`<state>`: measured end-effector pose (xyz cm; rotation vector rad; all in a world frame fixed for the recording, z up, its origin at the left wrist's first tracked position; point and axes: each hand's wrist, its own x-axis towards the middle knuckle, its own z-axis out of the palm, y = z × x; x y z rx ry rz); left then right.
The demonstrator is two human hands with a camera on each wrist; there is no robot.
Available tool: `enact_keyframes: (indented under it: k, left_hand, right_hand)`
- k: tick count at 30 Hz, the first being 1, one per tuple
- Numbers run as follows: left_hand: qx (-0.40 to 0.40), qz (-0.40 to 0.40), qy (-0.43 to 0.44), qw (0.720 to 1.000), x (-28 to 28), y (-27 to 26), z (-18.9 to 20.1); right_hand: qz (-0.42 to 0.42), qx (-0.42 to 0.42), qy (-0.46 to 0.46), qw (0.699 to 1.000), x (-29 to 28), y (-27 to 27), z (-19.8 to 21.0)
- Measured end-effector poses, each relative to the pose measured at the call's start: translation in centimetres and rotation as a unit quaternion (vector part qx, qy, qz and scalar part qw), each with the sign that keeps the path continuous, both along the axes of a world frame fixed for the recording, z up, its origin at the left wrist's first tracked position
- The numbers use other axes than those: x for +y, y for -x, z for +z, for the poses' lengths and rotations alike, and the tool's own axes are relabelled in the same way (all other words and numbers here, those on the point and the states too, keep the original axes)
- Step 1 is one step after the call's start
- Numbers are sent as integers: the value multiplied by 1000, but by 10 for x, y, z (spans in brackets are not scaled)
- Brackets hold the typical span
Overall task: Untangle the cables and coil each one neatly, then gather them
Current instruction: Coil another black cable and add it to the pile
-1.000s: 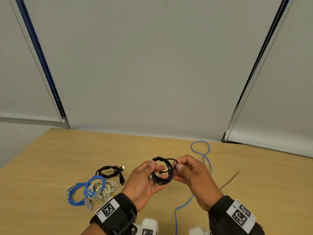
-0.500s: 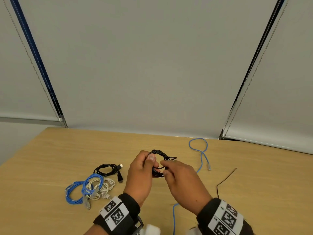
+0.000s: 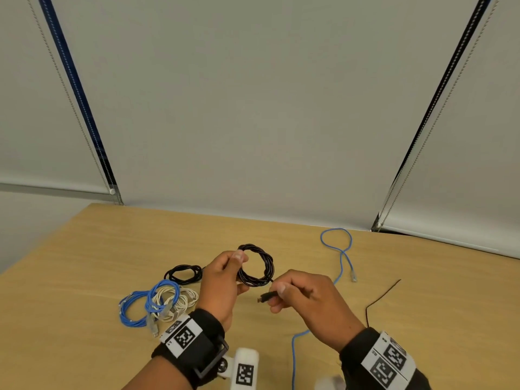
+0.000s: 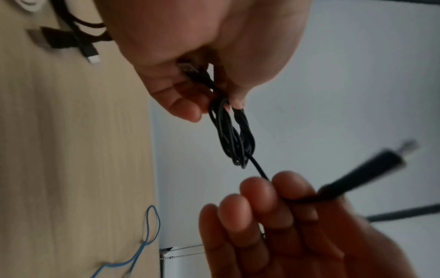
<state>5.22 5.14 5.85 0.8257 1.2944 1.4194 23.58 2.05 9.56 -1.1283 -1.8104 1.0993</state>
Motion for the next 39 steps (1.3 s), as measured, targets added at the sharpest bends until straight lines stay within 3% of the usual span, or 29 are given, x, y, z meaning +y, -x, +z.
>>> enact_keyframes:
  k: [4,7,11,13,15,18,22,26,28,31,35,39]
  left_hand:
    - [-89,-96,15,991,-5,8,-2]
    - [-89,-181,21,979,-9,12,-2]
    - [-81,-165,-6,983,-8,8,2]
    - [-107,-154,-17,982,-8,6,5]
    - [-133,-162,-20,977,-10,3,6]
    - [-141,-170,-27,975,-16,-6,4]
    - [-115,-170,-41,978,-25,-14,-5]
    - [-77,-148,-60,984,-28,-21,-15]
    - [-52,-132,-75,987,-28,-22,-18]
    - [-9,-108,-109,988,-26,-21,-19]
    - [67,-70,-137,986,-21,-20,-18]
    - [183,-97,-157,966,-22,-12,-15]
  right_hand:
    - [-35,-12,-15,999,9,-11,3]
    - [-51,-28,-11,998,15,-22,9]
    - [-43,-121,-28,991,21,-32,13]
    - [-63,-219,-55,972,24,-33,10]
    - [-84,-261,-66,959,25,-32,5]
    - [-120,-179,-30,976,24,-30,-4]
    - [-161,67,88,981,20,-24,-13]
    - [-149,308,233,910,17,-17,-19]
    - [-145,370,281,874,15,-15,-21]
    - [-139,370,302,868,13,-12,-23]
    - [-131,297,273,906,10,-8,-21]
    - [-154,184,196,951,10,-5,-18]
